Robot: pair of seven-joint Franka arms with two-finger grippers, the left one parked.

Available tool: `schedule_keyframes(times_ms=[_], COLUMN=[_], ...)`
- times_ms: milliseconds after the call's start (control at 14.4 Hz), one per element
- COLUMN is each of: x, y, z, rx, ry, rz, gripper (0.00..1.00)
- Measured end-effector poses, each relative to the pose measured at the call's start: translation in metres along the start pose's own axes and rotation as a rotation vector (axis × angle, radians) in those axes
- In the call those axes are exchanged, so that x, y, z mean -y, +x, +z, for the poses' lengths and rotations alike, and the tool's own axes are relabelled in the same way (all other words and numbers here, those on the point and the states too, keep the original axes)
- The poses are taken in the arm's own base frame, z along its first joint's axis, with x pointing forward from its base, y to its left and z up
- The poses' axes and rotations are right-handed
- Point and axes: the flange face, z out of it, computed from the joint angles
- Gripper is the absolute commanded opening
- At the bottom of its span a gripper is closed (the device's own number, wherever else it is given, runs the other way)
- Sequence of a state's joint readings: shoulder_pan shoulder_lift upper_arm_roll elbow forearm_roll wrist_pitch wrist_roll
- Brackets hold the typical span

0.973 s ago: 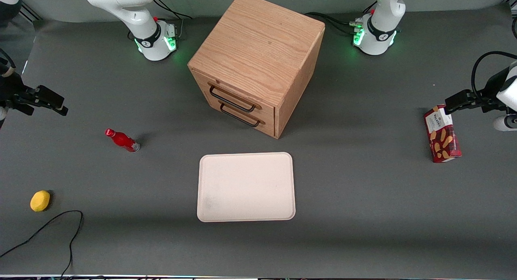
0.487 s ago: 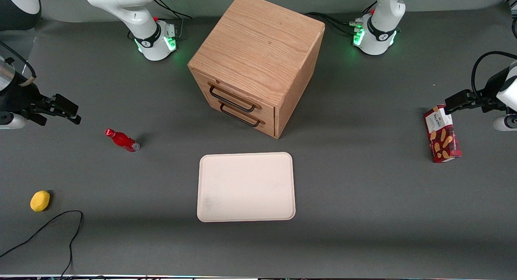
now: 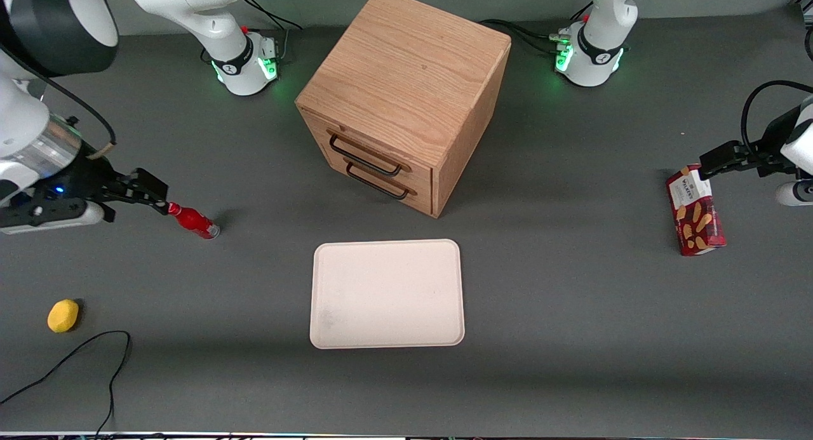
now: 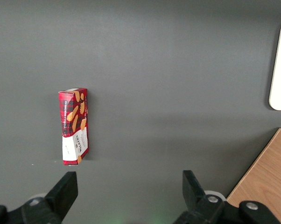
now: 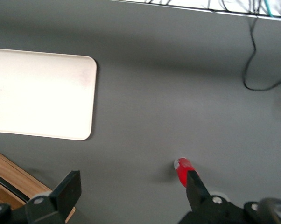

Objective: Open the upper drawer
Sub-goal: 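Move the right gripper up to the cabinet's upper drawer handle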

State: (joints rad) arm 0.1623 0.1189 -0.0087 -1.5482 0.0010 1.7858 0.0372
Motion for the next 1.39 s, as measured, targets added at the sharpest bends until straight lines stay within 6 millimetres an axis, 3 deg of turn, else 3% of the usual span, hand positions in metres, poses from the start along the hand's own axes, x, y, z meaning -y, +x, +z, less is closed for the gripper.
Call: schedule_keyframes(times_ms=[278,556,904,1390], x=[0.046,0.098,0.184,0.263], y=[0.017,0.016,-0.011,-0.052], z=[0.011,0.017,0.015,0.009], rx=[-0.001,0.004,0.041,0.085], ry=[0.009,0.018,0.031,0.039], rz=[-0.148,-0.281,-0.425,-0.63], gripper=[1.0,1.0,1.0,1.0])
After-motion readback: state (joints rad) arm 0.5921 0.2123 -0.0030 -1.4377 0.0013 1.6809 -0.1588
